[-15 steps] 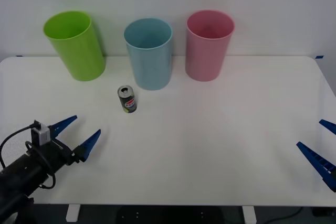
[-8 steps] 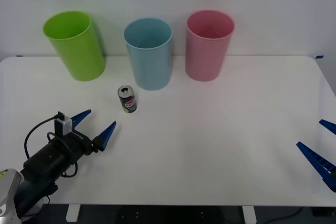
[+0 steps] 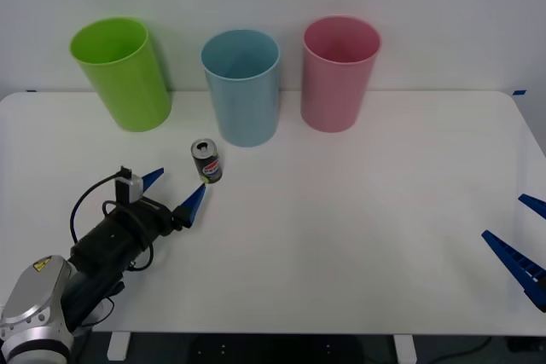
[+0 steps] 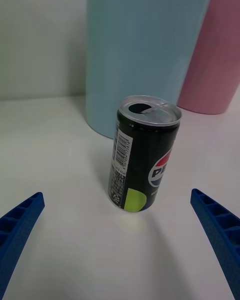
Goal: Grasp the object on the table and drop it into the matching bin: aluminum can to the light blue bin, PET bottle to the pink bin.
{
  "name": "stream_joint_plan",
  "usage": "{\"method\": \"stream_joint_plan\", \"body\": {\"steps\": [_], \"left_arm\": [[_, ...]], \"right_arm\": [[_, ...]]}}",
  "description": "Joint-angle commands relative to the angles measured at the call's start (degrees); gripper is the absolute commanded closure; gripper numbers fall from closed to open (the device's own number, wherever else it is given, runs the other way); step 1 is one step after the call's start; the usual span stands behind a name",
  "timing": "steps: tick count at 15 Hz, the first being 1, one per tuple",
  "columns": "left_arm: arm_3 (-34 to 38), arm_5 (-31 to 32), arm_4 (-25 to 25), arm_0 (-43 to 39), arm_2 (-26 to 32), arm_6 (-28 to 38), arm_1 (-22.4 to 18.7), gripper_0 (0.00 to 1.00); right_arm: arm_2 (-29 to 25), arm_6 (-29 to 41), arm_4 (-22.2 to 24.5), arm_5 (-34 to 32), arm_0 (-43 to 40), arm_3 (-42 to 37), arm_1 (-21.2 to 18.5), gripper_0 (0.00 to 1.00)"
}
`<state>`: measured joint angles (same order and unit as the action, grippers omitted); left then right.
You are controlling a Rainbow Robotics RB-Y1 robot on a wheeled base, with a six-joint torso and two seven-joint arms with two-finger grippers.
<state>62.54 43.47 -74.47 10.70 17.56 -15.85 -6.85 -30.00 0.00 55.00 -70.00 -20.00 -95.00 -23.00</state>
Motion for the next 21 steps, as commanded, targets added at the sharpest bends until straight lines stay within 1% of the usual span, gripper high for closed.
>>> {"method": "stream_joint_plan", "body": {"steps": [1,5,11,16,21], "left_arm": [[-2.5,-1.1,-0.1,2.4,-0.3,-0.7,0.2,0.00],[-9.1,-1.9,-0.1,7.7,-0.4,-2.0,0.2,0.00],[-14.8,-4.7,-0.1,13.2,-1.0,-3.5,0.9,0.00],[-15.3,-6.1,-0.3,13.8,-1.5,-4.6,2.2,0.00],[-15.3,-6.4,-0.3,14.0,-1.8,-4.9,2.3,0.00]], "right_arm": [[0.0,0.0,0.0,0.0,0.0,0.0,0.0,0.00],[0.0,0.0,0.0,0.0,0.0,0.0,0.0,0.00],[0.0,0.0,0.0,0.0,0.0,0.0,0.0,0.00],[0.0,0.0,0.0,0.0,0.0,0.0,0.0,0.00],[0.0,0.0,0.0,0.0,0.0,0.0,0.0,0.00]]}}
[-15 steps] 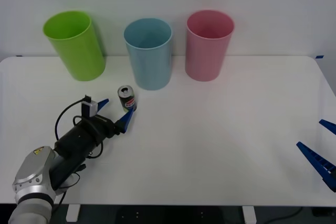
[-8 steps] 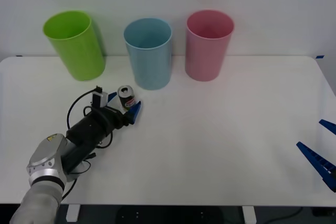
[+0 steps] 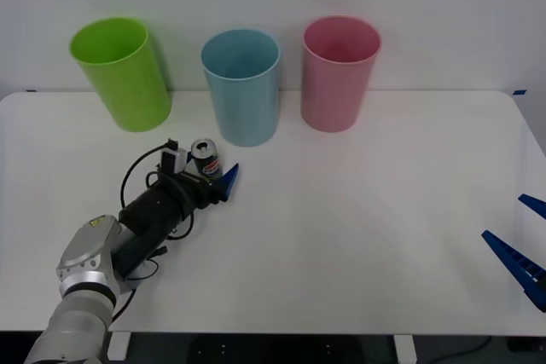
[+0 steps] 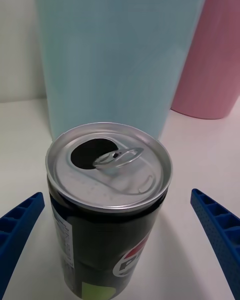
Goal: Grasp the object on the table and drop it into the matching bin: aluminum can to the light blue bin, PET bottle to the pink bin.
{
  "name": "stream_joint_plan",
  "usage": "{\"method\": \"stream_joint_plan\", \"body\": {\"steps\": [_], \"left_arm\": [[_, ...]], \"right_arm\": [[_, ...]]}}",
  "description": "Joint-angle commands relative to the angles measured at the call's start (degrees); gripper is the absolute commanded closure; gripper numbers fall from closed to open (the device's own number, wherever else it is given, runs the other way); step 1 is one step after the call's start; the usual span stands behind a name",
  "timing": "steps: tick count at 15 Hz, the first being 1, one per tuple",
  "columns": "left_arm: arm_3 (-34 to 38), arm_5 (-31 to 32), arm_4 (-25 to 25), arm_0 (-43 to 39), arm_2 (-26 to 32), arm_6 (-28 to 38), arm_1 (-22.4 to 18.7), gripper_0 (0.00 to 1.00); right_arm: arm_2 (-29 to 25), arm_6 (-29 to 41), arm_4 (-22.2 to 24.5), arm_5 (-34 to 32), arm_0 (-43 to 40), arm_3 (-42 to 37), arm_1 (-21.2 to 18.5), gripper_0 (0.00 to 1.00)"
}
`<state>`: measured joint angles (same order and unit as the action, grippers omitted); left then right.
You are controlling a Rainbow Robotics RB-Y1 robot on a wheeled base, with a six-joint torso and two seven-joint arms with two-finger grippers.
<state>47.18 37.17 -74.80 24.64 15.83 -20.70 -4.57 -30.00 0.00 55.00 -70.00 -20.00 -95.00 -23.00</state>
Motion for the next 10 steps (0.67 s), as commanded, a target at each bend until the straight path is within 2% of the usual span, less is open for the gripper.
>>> {"method": "stream_joint_plan", "body": {"steps": [1,2,3,4,10], "left_arm": [[0.0,-0.3,0.0,0.1,-0.2,0.0,0.0,0.15],[0.0,-0.7,0.0,0.1,-0.3,0.0,0.2,0.69],[0.0,-1.0,0.0,0.1,-0.3,-0.2,0.3,0.90],[0.0,-1.4,0.0,0.1,-0.4,-0.2,0.5,1.00],[0.1,-1.4,0.0,0.4,-0.5,0.1,0.5,1.00]], "right_arm": [[0.0,0.0,0.0,0.0,0.0,0.0,0.0,0.00],[0.0,0.0,0.0,0.0,0.0,0.0,0.0,0.00],[0.0,0.0,0.0,0.0,0.0,0.0,0.0,0.00],[0.0,0.0,0.0,0.0,0.0,0.0,0.0,0.00],[0.0,0.0,0.0,0.0,0.0,0.0,0.0,0.00]]}}
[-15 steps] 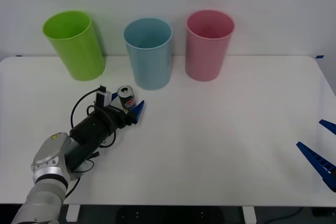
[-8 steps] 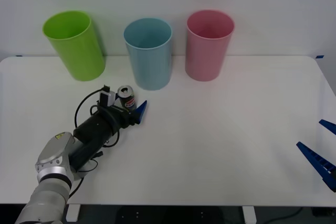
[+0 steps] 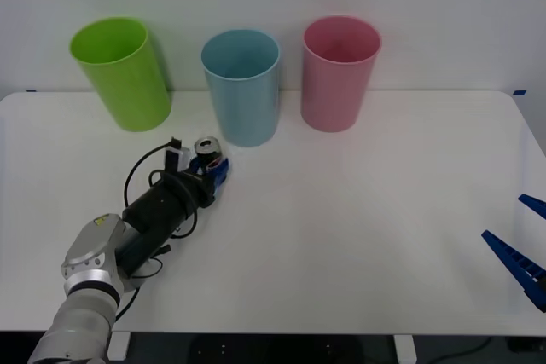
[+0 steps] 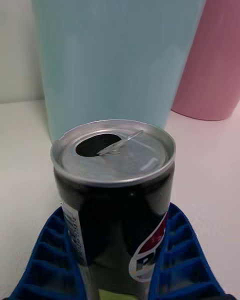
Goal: Grasp the object on the table and drop it into the matching bin: aluminum can to the light blue bin, PET bottle to the pink bin.
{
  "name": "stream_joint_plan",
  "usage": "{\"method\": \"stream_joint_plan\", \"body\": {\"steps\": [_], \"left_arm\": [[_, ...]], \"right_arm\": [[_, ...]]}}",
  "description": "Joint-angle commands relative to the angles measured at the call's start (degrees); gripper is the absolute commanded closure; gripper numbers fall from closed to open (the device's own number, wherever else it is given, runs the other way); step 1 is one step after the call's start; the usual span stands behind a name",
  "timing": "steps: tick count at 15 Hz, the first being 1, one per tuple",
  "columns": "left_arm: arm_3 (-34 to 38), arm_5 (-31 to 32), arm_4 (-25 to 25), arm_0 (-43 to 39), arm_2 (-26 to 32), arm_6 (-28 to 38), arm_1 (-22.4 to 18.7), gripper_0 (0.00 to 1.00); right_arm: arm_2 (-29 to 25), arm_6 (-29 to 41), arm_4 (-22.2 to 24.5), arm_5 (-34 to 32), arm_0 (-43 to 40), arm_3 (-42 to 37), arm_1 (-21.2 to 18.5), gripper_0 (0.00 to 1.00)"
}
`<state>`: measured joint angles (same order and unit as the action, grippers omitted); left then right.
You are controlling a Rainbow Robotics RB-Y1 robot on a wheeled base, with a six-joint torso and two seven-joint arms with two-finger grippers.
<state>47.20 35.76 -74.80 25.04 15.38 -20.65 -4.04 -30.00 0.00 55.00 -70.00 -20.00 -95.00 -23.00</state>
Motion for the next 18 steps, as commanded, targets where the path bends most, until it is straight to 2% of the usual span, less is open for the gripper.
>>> {"method": "stream_joint_plan", "body": {"steps": [1,5,12,16,18], "left_arm": [[0.0,0.0,0.0,0.0,0.0,0.2,0.0,1.00],[0.4,1.0,2.1,-0.1,-0.1,0.3,-0.9,1.00],[0.8,9.1,7.9,-1.4,-0.7,0.6,-7.1,1.00],[8.5,9.3,9.8,-5.3,-1.7,2.7,-8.6,1.00],[14.9,9.3,9.9,-8.3,-2.2,7.2,-9.4,1.00]], "right_arm": [[0.0,0.0,0.0,0.0,0.0,0.0,0.0,0.00],[0.0,0.0,0.0,0.0,0.0,0.0,0.0,0.00],[0.0,0.0,0.0,0.0,0.0,0.0,0.0,0.00],[0.0,0.0,0.0,0.0,0.0,0.0,0.0,0.00],[0.0,0.0,0.0,0.0,0.0,0.0,0.0,0.00]]}}
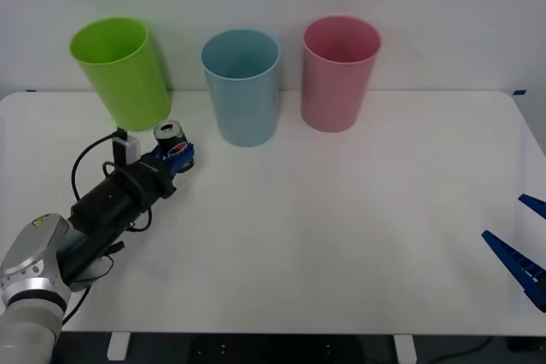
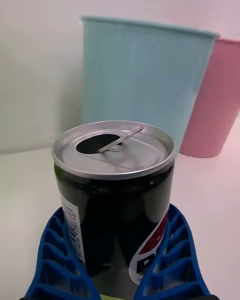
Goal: Grasp the object on the table and drop it into the matching bin: aluminum can to the light blue bin, PET bottle to the pink bin.
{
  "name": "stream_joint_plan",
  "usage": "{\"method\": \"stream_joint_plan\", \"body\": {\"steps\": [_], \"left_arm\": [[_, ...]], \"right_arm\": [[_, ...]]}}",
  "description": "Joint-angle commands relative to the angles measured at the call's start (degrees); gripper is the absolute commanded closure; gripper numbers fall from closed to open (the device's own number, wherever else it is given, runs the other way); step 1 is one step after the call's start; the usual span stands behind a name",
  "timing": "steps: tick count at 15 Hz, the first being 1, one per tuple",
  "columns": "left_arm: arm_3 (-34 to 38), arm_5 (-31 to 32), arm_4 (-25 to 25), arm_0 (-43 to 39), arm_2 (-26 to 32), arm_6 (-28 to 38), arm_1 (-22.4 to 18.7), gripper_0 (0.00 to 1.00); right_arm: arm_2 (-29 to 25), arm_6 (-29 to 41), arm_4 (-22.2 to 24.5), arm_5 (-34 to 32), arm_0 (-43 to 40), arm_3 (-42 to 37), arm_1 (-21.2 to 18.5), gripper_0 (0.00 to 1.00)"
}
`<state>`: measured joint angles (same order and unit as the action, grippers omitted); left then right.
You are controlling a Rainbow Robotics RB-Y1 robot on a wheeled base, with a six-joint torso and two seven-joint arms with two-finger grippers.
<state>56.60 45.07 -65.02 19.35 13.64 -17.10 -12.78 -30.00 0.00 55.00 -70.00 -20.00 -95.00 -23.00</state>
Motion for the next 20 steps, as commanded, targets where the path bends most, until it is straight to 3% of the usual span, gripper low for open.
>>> {"method": "stream_joint_plan", "body": {"steps": [1,8,15,20], "left_arm": [[7.9,-0.1,0.2,-3.9,-0.5,5.1,-1.0,1.00],[20.3,0.0,1.7,-7.5,0.7,16.3,-5.0,1.00],[24.1,0.4,3.0,-4.8,0.6,20.0,-7.7,1.00],[24.1,0.7,-2.2,1.1,0.5,25.4,-7.7,1.00]], "right_arm": [[0.0,0.0,0.0,0.0,0.0,0.0,0.0,0.00],[0.0,0.0,0.0,0.0,0.0,0.0,0.0,0.00],[0.0,0.0,0.0,0.0,0.0,0.0,0.0,0.00],[0.0,0.0,0.0,0.0,0.0,0.0,0.0,0.00]]}}
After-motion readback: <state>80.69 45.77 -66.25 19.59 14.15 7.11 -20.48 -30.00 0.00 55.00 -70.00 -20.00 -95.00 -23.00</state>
